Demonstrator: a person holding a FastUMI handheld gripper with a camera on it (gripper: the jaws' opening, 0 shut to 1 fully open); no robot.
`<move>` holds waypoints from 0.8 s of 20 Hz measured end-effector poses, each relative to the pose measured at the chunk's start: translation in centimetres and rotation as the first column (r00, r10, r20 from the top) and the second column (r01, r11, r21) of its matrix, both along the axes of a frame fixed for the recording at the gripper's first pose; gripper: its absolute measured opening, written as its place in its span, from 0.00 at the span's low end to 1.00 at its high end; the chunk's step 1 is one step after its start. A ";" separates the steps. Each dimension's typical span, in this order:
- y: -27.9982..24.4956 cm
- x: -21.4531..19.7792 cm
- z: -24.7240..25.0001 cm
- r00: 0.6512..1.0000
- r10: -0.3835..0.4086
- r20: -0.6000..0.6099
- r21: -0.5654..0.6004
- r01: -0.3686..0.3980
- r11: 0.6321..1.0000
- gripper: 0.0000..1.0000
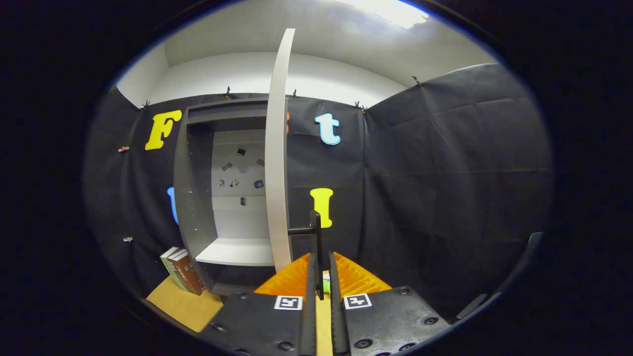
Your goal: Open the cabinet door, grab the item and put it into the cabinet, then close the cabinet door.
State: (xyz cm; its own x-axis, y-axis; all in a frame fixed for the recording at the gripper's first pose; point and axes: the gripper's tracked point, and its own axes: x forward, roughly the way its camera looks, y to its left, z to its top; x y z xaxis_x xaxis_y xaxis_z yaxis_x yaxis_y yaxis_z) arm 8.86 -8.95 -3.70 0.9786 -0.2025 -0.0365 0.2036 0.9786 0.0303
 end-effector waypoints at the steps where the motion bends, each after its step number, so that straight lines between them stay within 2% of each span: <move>1: -0.2 -0.5 0.6 0.999 -0.034 0.010 -0.024 0.034 0.999 0.20; 3: -0.9 -1.7 2.7 0.993 -0.090 0.077 -0.075 0.096 0.993 0.51; 6: 1.2 -4.7 7.5 0.969 -0.078 0.236 -0.140 0.113 0.984 0.97; 8: 4.2 -5.4 7.9 0.971 -0.015 0.238 -0.128 0.046 0.991 0.97; 11: 9.4 -5.5 5.1 0.989 0.103 0.109 -0.083 -0.094 0.992 0.98; 16: 16.9 -5.4 -2.7 0.968 0.232 -0.099 0.038 -0.229 0.973 0.98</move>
